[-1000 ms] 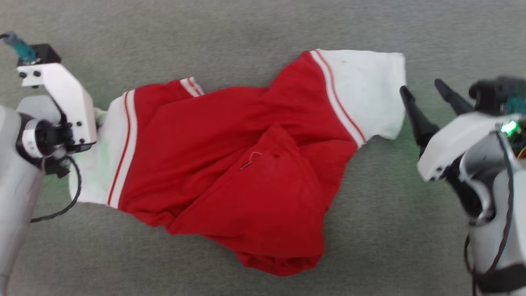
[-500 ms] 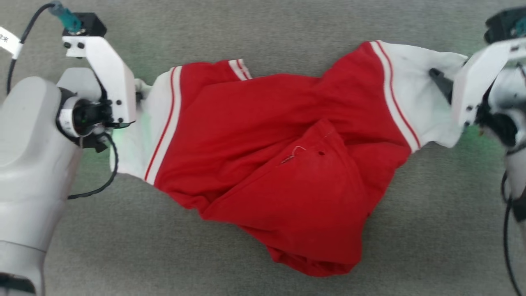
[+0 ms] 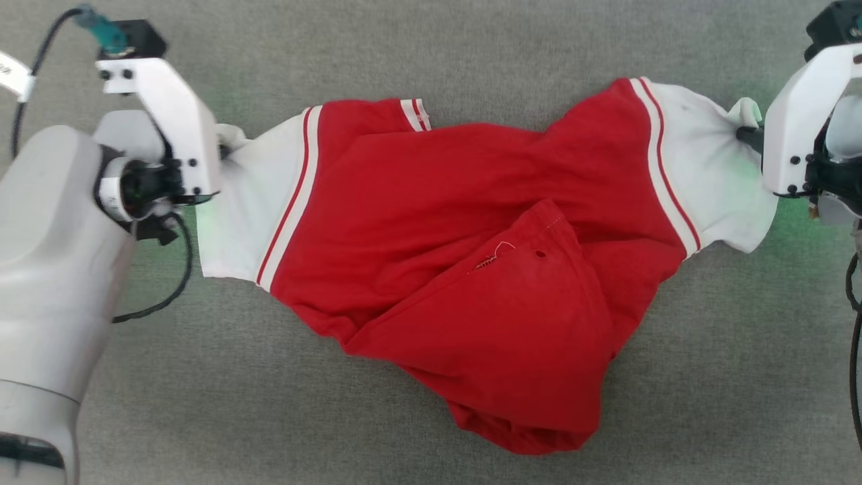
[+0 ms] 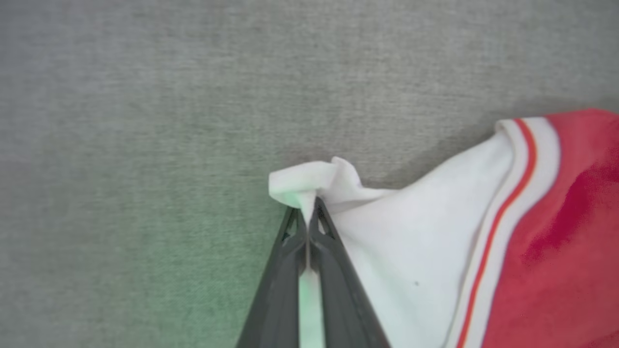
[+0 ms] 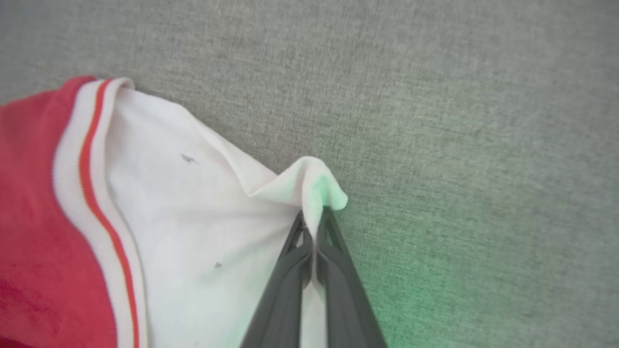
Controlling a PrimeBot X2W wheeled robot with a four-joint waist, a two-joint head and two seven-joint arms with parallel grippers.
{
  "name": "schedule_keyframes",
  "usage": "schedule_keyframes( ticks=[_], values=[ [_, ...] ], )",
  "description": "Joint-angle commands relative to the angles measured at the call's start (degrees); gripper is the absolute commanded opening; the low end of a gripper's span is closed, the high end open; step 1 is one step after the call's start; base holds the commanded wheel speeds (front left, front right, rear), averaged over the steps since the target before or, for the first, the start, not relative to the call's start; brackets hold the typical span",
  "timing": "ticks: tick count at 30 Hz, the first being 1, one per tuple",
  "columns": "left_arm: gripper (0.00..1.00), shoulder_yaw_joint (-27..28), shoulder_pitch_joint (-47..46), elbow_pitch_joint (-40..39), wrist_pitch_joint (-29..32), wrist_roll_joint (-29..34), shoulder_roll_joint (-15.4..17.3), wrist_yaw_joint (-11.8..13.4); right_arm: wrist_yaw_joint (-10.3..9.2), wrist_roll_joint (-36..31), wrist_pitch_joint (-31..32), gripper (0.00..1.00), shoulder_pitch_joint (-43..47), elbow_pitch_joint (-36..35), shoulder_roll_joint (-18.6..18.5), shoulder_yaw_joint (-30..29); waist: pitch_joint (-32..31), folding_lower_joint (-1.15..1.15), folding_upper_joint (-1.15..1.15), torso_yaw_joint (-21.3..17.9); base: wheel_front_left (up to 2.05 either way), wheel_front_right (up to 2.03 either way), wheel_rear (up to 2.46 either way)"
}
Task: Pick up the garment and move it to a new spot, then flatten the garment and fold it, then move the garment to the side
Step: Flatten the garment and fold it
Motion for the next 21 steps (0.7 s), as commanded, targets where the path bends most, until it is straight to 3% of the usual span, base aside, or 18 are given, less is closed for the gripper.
schedule_keyframes(
  ticks=[1,12,21],
  values=[
    [0.0,0.25,0.32,0.85,-0.29,0.02,0.96,0.74,-0.03,0.71,-0.31,0.0,1.37,0.34,-0.01,-0.23,-1.54,0.0,0.0,-0.21,0.0,0.0,0.0],
    [0.0,1.88,-4.08,-6.63,-2.8,1.05,3.86,2.19,-0.03,1.12,-5.33,0.0,-1.52,-6.74,-0.2,-3.16,-11.5,0.0,0.0,-1.48,0.0,0.0,0.0],
    [0.0,2.85,-10.09,-12.26,-4.45,2.85,5.23,3.53,-0.03,0.1,-9.7,0.0,-7.93,-10.39,4.34,-4.92,-17.26,0.0,0.0,-3.34,0.0,0.0,0.0]
  ],
)
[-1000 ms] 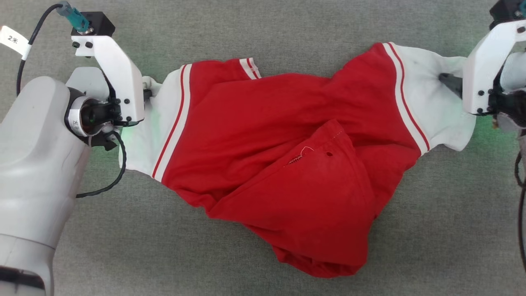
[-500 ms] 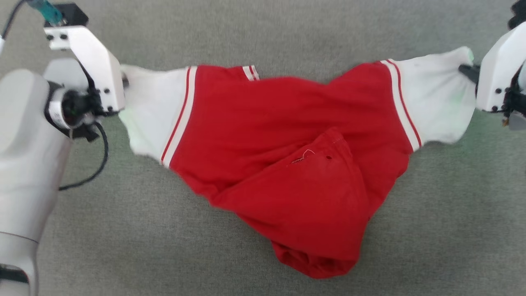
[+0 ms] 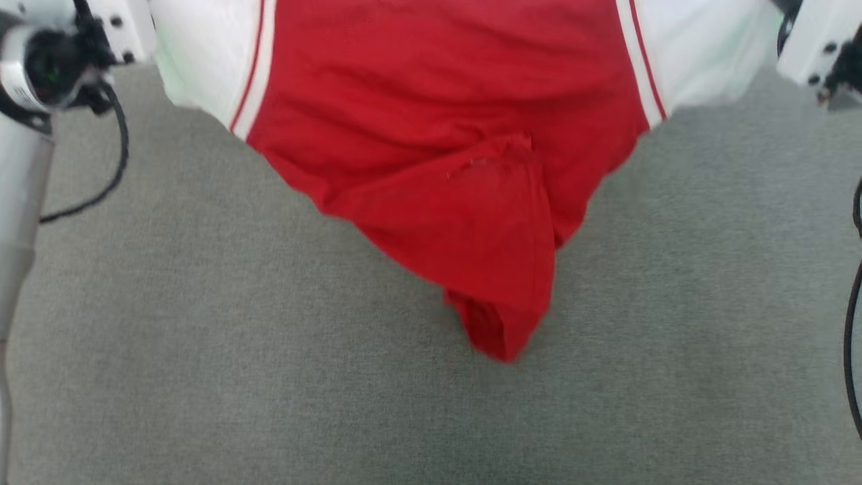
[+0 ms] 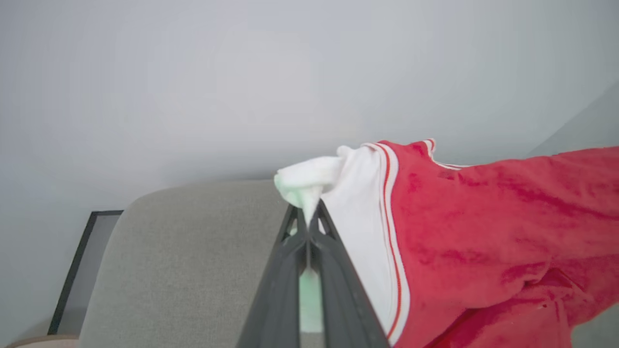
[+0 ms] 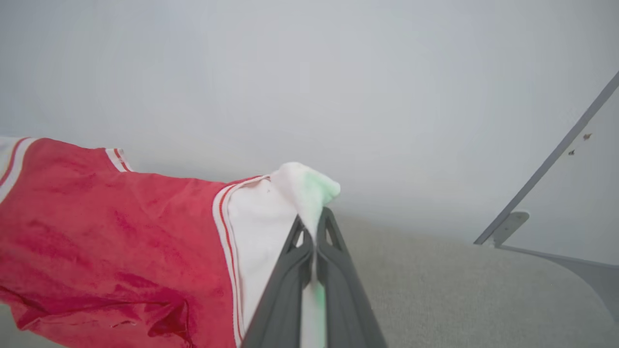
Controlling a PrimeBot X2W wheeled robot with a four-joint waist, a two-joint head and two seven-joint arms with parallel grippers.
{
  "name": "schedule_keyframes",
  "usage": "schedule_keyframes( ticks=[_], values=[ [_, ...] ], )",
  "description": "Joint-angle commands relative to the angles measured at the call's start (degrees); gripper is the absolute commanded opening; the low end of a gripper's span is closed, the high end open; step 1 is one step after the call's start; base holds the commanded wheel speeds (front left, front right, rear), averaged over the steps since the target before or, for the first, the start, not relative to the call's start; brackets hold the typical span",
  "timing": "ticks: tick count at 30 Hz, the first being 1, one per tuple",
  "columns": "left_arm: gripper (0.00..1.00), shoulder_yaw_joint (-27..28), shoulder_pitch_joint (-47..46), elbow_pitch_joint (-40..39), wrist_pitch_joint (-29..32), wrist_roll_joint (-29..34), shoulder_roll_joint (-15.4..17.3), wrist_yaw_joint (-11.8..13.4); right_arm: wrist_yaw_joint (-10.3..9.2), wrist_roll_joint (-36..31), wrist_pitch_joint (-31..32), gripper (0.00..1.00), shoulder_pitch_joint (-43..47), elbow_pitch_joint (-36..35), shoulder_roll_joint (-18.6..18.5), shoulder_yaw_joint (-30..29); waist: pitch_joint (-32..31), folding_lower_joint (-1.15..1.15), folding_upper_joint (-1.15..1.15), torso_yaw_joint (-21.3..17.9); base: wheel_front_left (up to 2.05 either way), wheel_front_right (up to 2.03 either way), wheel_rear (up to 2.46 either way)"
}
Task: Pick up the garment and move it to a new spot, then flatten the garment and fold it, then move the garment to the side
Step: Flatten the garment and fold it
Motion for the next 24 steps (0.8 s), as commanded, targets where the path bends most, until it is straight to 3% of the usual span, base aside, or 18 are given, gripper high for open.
schedule_keyframes(
  ticks=[1,9,24],
  values=[
    [0.0,0.16,-1.6,-0.69,-0.81,0.86,0.53,-0.2,-0.02,-0.6,-1.03,0.0,-1.71,-0.41,0.65,0.13,-1.74,0.0,0.0,-1.1,0.0,0.0,0.0],
    [0.0,0.8,-5.97,-0.97,-4.68,1.78,0.12,-0.9,-0.02,-1.13,-5.72,0.0,-7.73,0.1,2.93,0.86,-4.49,0.0,0.0,-2.69,0.0,0.0,0.0],
    [0.0,1.13,-8.63,1.21,-7.67,1.43,-0.7,-1.65,-0.01,-1.26,-8.06,0.0,-13.95,5.14,2.7,4.06,-3.95,0.0,0.0,-4.11,0.0,0.0,0.0]
  ],
)
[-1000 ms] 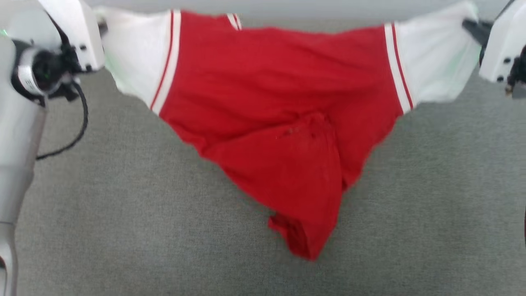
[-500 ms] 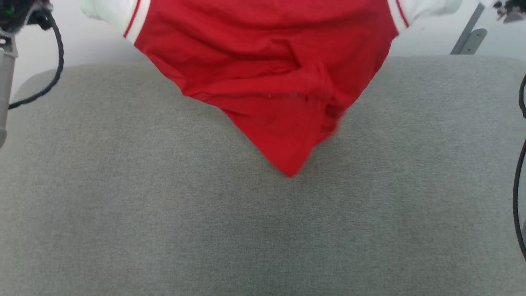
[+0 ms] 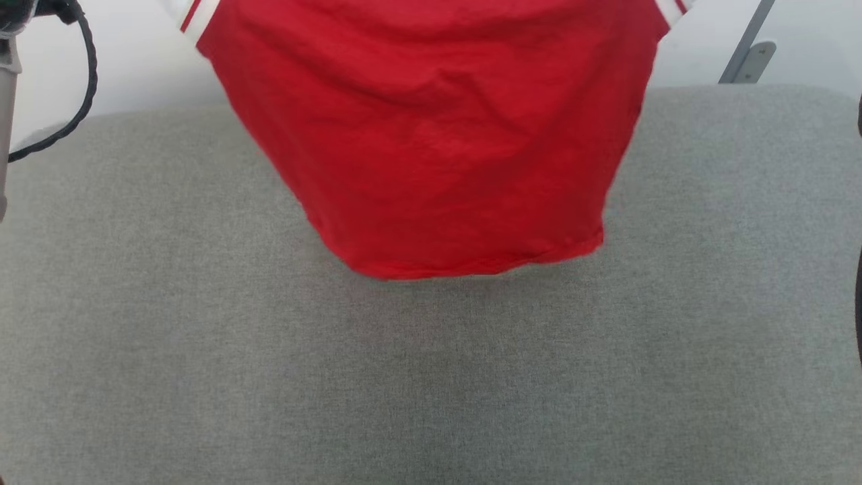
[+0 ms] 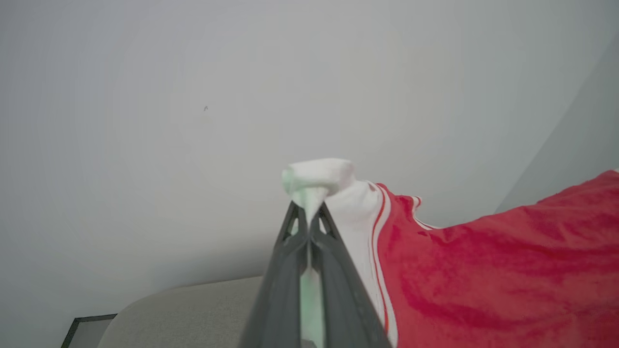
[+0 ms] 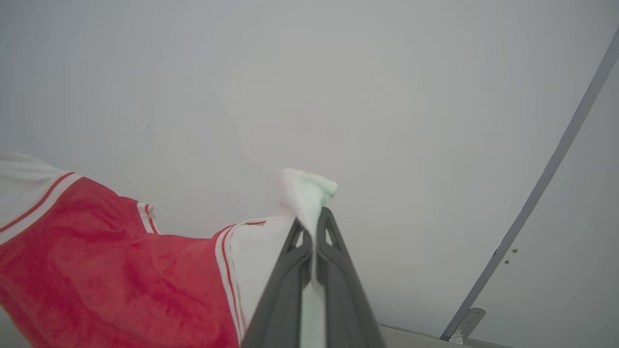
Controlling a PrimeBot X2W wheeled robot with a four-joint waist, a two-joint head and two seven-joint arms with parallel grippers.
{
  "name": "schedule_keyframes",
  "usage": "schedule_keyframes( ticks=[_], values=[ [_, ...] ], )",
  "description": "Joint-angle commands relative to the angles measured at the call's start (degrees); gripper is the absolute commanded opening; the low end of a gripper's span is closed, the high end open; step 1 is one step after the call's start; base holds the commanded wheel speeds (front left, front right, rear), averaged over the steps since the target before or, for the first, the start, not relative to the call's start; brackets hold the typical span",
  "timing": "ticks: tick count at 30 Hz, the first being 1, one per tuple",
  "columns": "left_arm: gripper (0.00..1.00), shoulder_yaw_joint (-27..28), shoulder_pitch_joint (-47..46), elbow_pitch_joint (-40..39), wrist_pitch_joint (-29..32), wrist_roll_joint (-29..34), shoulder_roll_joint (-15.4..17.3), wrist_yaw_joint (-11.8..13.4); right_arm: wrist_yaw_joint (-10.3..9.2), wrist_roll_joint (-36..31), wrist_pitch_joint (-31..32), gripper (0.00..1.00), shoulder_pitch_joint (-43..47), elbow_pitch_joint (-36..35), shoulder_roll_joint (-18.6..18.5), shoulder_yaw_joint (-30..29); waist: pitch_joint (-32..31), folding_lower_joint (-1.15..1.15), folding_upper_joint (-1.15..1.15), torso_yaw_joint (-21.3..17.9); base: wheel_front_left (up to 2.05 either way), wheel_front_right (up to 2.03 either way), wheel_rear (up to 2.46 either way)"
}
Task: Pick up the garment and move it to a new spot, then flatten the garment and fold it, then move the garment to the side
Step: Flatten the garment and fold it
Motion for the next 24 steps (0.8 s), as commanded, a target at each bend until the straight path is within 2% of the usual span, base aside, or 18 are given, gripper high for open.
schedule_keyframes(
  ticks=[1,5,11,16,20,22,24],
  values=[
    [0.0,0.04,-1.29,-0.04,-0.6,0.12,-0.13,-0.19,0.0,0.07,-0.57,0.0,-0.95,0.55,-0.04,0.28,0.92,0.0,0.0,-0.07,0.0,0.0,0.0],
    [0.0,-0.23,-3.13,1.04,-4.31,1.46,-1.15,-0.66,0.0,-0.54,-3.92,0.0,-4.22,3.65,-0.46,1.52,4.62,0.0,0.0,-0.07,0.0,0.0,0.0],
    [0.0,-0.43,-10.08,4.42,-13.73,5.06,-3.0,-0.96,0.0,-3.57,-14.42,0.0,-12.08,9.99,-0.34,3.94,12.48,0.0,0.0,0.02,0.0,0.0,0.0],
    [0.0,0.04,-17.85,7.91,-27.22,8.78,-4.86,-1.65,-0.01,-8.75,-27.75,0.0,-19.36,15.77,-0.47,6.57,18.48,0.0,0.0,0.26,0.0,0.0,0.0],
    [0.0,0.98,-22.68,11.06,-39.26,10.52,-6.69,-3.02,-0.01,-15.14,-41.95,0.0,-24.48,19.26,-0.69,7.3,22.0,0.0,0.0,0.98,0.0,0.0,0.0],
    [0.0,1.04,-23.77,12.91,-43.93,10.82,-7.44,-4.35,-0.01,-18.42,-46.82,0.0,-25.8,21.29,-0.58,7.78,23.18,0.0,0.0,1.55,0.0,0.0,0.0],
    [0.0,0.63,-24.12,14.59,-46.51,11.41,-7.86,-5.8,-0.01,-20.95,-49.05,0.0,-26.67,23.1,-0.52,8.9,23.99,0.0,0.0,2.23,0.0,0.0,0.0]
  ],
)
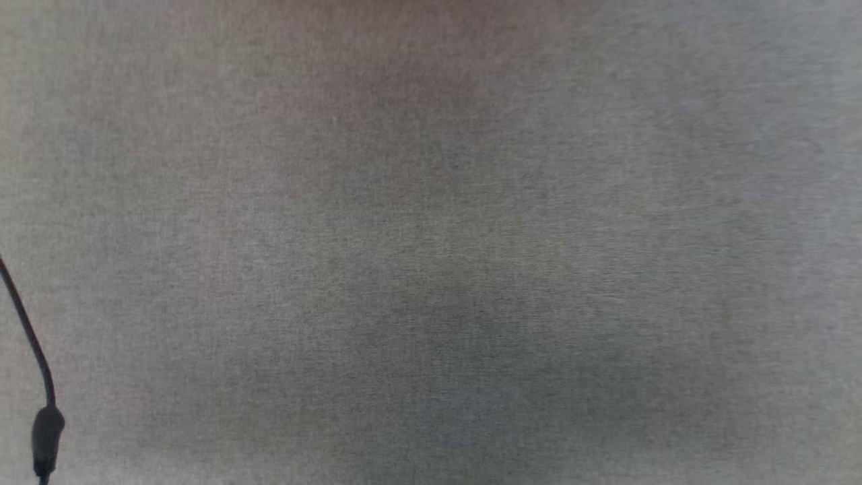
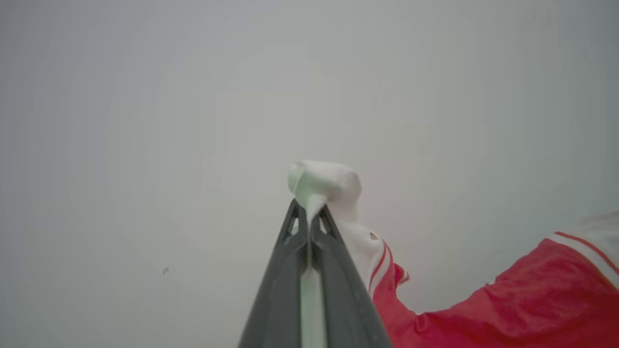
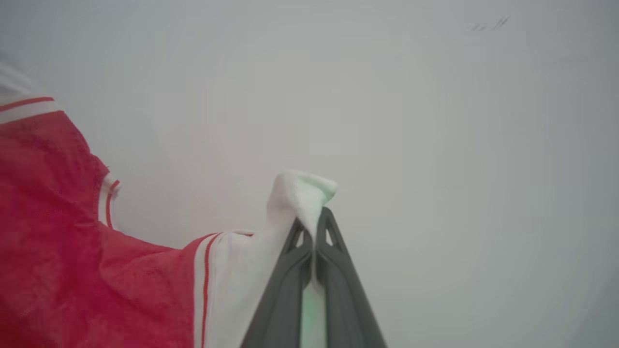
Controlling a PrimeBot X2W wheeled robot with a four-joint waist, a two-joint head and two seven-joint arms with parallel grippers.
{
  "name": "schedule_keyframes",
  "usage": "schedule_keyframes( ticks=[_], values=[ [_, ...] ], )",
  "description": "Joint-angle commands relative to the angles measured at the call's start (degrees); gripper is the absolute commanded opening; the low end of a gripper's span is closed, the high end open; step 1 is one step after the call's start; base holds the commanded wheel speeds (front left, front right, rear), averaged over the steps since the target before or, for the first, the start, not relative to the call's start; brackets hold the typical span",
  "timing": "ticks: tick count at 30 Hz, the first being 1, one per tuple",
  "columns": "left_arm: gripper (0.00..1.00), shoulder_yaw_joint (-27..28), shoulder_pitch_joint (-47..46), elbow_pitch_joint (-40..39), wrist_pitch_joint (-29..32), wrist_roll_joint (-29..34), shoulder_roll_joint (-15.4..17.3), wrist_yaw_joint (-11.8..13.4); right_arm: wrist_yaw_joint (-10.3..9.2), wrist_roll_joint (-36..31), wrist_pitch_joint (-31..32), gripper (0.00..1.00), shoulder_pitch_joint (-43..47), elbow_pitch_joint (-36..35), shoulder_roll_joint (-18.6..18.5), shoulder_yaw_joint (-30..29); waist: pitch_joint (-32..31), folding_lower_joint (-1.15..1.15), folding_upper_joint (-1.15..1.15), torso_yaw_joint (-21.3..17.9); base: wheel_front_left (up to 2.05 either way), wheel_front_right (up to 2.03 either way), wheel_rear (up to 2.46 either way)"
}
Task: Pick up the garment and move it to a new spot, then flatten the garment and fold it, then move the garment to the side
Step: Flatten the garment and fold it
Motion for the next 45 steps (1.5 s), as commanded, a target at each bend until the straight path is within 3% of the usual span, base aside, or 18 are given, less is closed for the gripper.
schedule_keyframes(
  ticks=[1,6,12,17,21,27,31,34,39,45],
  values=[
    [0.0,0.04,-0.03,0.88,-0.78,0.37,-0.02,-0.59,-0.02,0.22,-0.76,0.0,-0.11,1.07,0.54,0.58,1.42,0.0,0.0,1.34,0.0,0.0,0.0],
    [0.0,-3.09,5.28,6.97,-0.35,0.6,-0.75,-3.3,-0.03,3.82,-0.71,0.0,4.38,6.18,0.89,5.92,0.81,0.0,0.0,2.81,0.0,0.0,0.0],
    [0.0,-5.94,13.19,11.31,6.42,-2.72,-1.61,-4.61,-0.02,15.82,3.03,0.0,12.5,4.73,-1.04,13.14,-1.67,0.0,0.0,4.32,0.0,0.0,0.0],
    [0.0,-8.98,18.96,9.58,15.11,-6.64,-1.86,-4.69,-0.03,25.16,9.44,0.0,19.9,-0.99,-4.69,18.12,-4.09,0.0,0.0,5.05,0.0,0.0,0.0],
    [0.0,-10.67,27.62,5.38,23.02,-11.51,1.14,-4.63,-0.01,34.37,17.5,0.0,30.52,-10.49,-10.08,21.27,-6.85,0.0,0.0,5.32,0.0,0.0,0.0],
    [0.0,-11.16,39.24,-3.94,30.87,-16.45,5.63,-4.28,-0.02,41.11,24.86,0.0,43.82,-21.99,-16.1,20.61,-9.73,0.0,0.0,5.25,0.0,0.0,0.0],
    [0.0,-11.06,48.94,-13.61,35.08,-19.32,9.41,-1.09,-0.02,43.22,29.22,0.0,53.13,-29.58,-20.33,19.38,-11.49,0.0,0.0,4.93,0.0,0.0,0.0],
    [0.0,-10.55,56.69,-22.16,37.15,-20.54,13.5,3.16,-0.01,43.95,31.42,0.0,60.06,-32.99,-21.95,16.34,-12.56,0.0,0.0,4.64,0.0,0.0,0.0],
    [0.0,-9.93,69.39,-35.08,38.59,-21.54,19.85,10.8,-0.01,42.64,34.09,0.0,70.02,-36.48,-22.71,10.5,-13.79,0.0,0.0,4.23,0.0,0.0,0.0],
    [0.0,-9.51,81.11,-44.78,38.48,-23.28,23.99,17.19,-0.01,41.7,40.46,0.0,79.77,-40.23,-21.97,6.17,-14.74,0.0,0.0,3.88,0.0,0.0,0.0]
  ],
)
